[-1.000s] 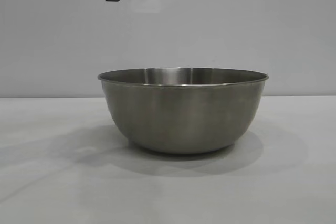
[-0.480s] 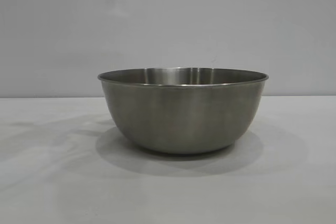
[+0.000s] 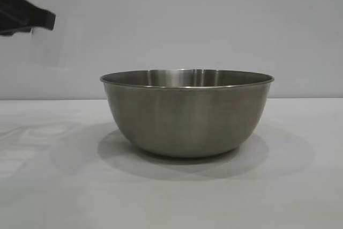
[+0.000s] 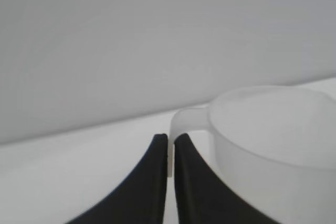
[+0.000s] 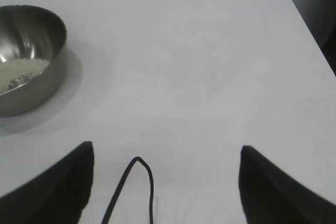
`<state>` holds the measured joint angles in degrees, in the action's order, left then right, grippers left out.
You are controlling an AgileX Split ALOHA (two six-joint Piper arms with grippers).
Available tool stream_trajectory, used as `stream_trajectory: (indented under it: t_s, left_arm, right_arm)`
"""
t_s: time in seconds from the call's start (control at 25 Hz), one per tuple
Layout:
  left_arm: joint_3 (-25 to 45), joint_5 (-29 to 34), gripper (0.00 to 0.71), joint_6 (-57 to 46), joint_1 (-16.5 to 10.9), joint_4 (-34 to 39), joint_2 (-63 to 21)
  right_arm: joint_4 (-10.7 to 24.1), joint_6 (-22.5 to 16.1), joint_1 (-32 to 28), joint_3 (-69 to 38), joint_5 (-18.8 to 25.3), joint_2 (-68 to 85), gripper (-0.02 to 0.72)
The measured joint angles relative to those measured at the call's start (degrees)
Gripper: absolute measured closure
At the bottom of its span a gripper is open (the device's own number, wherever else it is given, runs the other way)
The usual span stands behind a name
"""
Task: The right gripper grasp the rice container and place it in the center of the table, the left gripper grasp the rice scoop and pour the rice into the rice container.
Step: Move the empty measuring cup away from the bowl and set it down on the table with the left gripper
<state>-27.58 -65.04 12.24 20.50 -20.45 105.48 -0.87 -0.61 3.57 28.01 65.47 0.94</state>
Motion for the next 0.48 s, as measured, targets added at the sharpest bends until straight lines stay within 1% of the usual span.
stream_trajectory:
  t_s: [0.24,0.48]
  left_arm:
    - [-0.15,0.0,0.71,-1.84,0.0,0.87,8.42]
    - [-2.31,0.0,0.71,-4.11,0.0,3.45,11.75]
  right_arm:
    - [0.0,0.0,0.0,0.0,0.0,0.0,0.194]
    - [0.0,0.0,0.0,0.0,0.0,0.0,0.194]
